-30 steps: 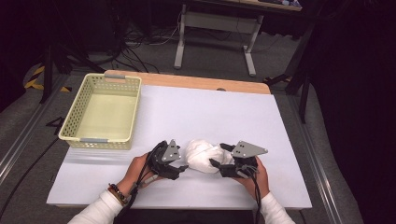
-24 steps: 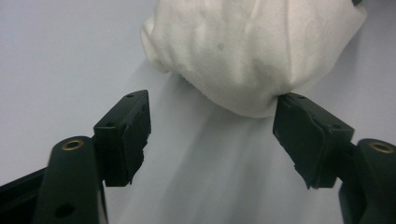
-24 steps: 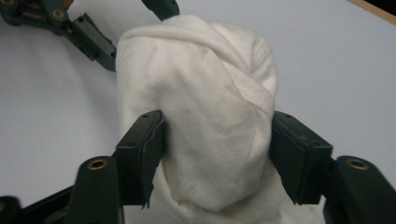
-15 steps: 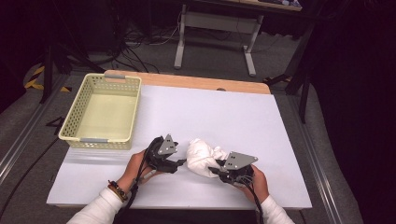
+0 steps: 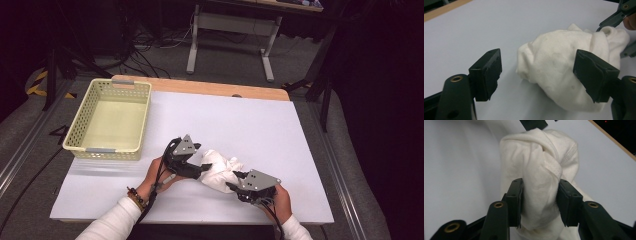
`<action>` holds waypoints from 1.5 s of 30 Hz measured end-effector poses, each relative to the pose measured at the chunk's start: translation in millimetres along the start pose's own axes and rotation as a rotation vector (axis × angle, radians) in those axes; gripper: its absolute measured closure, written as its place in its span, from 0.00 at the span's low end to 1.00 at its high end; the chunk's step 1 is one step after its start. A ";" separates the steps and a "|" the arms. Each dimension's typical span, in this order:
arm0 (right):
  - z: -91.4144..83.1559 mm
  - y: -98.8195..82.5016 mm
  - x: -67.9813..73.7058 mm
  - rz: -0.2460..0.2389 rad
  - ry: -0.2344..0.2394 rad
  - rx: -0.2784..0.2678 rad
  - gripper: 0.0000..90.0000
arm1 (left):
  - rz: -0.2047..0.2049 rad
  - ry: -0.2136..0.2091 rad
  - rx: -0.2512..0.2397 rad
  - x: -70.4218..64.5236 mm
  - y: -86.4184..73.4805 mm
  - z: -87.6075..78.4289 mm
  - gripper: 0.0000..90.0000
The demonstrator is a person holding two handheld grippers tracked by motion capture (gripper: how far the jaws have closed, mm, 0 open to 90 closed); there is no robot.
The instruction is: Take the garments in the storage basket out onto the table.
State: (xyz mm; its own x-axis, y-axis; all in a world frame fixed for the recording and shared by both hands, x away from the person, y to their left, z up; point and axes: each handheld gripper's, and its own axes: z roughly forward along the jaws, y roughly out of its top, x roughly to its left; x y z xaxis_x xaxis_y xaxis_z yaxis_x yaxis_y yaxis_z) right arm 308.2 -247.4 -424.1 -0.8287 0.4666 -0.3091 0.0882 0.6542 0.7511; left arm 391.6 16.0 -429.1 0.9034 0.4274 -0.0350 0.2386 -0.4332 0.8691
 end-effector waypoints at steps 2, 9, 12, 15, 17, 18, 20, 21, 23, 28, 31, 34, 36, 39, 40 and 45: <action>-1.7 -4.5 5.2 0.003 0.032 0.003 0.64 | -0.007 -0.041 0.027 0.4 -3.2 4.4 0.26; -6.6 -10.4 10.7 0.002 0.075 -0.004 0.57 | 0.023 -0.117 0.085 -5.4 -9.9 6.4 0.38; -6.6 -13.0 10.0 0.007 0.070 0.003 0.50 | 0.015 -0.149 0.112 -7.3 -14.6 7.0 0.53; -4.7 -15.0 6.7 0.035 0.046 0.004 0.43 | 0.018 -0.155 0.120 -8.0 -16.6 6.3 0.71; -3.2 -17.4 4.3 0.058 0.033 0.005 0.35 | 0.036 -0.132 0.126 -10.0 -16.0 5.6 0.78; -1.7 -18.9 3.4 0.070 0.019 0.014 0.33 | 0.051 -0.120 0.124 -11.4 -15.4 5.2 0.80; 3.4 -22.6 1.4 0.092 0.005 0.041 0.36 | 0.085 -0.070 0.104 -15.7 -13.7 3.3 0.81; 5.5 -24.0 1.1 0.099 0.008 0.053 0.41 | 0.097 -0.052 0.088 -17.7 -12.9 2.2 0.82; 7.7 -24.8 0.8 0.084 0.016 0.054 0.56 | 0.128 -0.005 0.069 -20.8 -11.0 -0.8 0.82; 5.3 -21.1 2.8 0.045 -0.043 0.050 0.75 | 0.170 0.082 -0.003 -21.8 -5.8 -13.4 0.83; -0.3 -19.4 2.0 0.032 -0.119 0.019 0.81 | 0.179 0.117 -0.044 -21.5 -1.9 -22.3 0.83; -3.3 -17.4 1.0 0.027 -0.146 0.001 0.81 | 0.197 0.159 -0.082 -23.0 1.9 -29.7 0.83; -5.7 -16.9 -0.2 0.020 -0.189 -0.007 0.80 | 0.185 0.168 -0.095 -21.4 1.9 -31.7 0.82; -5.2 -20.2 -4.2 0.043 -0.214 0.001 0.77 | 0.170 0.159 -0.070 -18.3 -0.6 -29.5 0.82; -4.8 -22.0 -6.2 0.052 -0.213 0.011 0.76 | 0.166 0.158 -0.061 -17.4 -1.3 -28.2 0.82; -6.7 -26.2 -12.3 0.081 -0.242 0.021 0.81 | 0.152 0.171 -0.054 -14.5 -3.0 -27.9 0.80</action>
State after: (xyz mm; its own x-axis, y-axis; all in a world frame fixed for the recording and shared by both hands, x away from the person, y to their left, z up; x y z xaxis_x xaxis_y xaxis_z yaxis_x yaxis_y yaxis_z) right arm 312.4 -274.3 -436.1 -0.6620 0.6454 -0.3811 0.1627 0.6201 0.7674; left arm 367.8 33.2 -417.4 0.8526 0.4911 0.1783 0.0814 -0.4619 0.8832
